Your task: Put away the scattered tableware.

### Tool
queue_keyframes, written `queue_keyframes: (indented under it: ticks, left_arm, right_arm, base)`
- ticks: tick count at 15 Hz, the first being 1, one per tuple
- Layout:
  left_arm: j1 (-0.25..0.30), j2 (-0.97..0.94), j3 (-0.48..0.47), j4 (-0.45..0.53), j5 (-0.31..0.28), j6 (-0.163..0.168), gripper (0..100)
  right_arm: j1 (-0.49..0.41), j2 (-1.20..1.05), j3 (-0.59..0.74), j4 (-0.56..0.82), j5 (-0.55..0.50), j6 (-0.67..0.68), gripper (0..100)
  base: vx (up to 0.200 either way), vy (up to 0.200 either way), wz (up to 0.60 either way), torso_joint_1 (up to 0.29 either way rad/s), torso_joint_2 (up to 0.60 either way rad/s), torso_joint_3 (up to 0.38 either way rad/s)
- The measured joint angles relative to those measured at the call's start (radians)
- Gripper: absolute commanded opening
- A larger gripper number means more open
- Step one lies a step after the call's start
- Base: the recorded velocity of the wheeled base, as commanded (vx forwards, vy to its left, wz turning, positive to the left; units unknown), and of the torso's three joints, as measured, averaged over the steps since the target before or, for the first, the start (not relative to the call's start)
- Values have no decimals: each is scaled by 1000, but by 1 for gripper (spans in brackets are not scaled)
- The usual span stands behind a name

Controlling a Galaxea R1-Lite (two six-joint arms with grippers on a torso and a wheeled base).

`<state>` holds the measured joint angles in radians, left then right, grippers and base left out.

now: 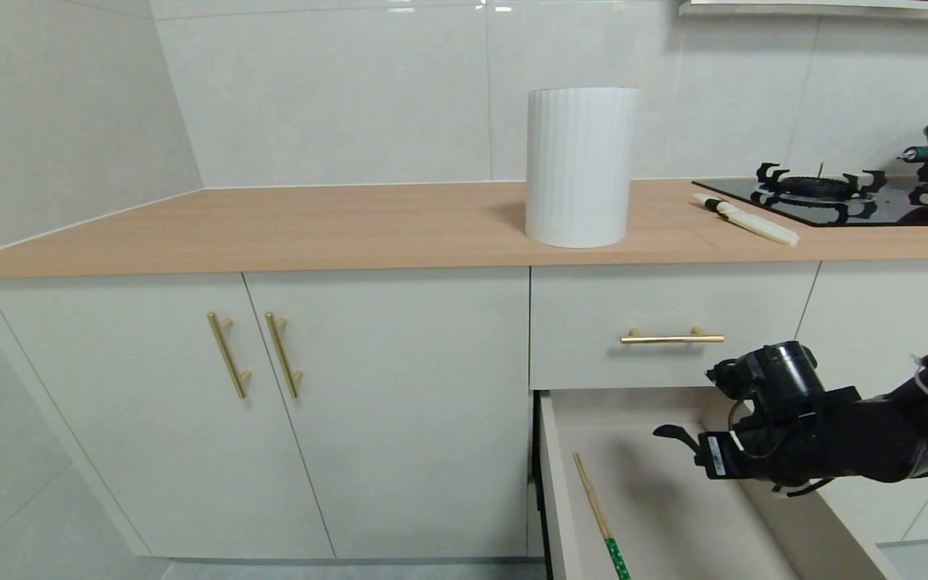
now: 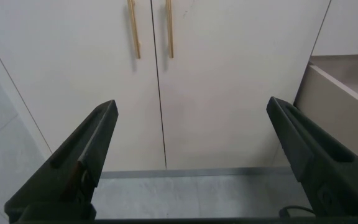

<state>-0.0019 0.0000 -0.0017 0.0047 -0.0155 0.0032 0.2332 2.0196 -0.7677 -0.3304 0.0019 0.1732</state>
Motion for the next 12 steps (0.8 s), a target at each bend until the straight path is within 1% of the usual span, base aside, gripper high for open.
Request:
queue_keyframes:
  ticks: [3, 5, 6, 10, 12]
  left_arm:
    - [0, 0, 0, 0, 0, 0, 100]
    - [1, 0, 0, 0, 0, 0, 100]
    - [1, 0, 0, 0, 0, 0, 100]
    - [0, 0, 0, 0, 0, 0, 100]
    - [0, 0, 0, 0, 0, 0, 100]
  right_arm:
    - [21, 106, 5, -96, -43, 0, 0]
    - [37, 184, 5, -187, -54, 4, 0]
    - [44, 215, 5, -210, -58, 5, 0]
    - [57, 309, -8, -218, -79, 5, 0]
    - [59, 346, -26, -219, -117, 6, 0]
  base:
    - [0, 0, 0, 0, 0, 0]
    - [0, 0, 0, 0, 0, 0]
    - [0, 0, 0, 0, 0, 0]
    - [0, 0, 0, 0, 0, 0]
    - [0, 0, 0, 0, 0, 0]
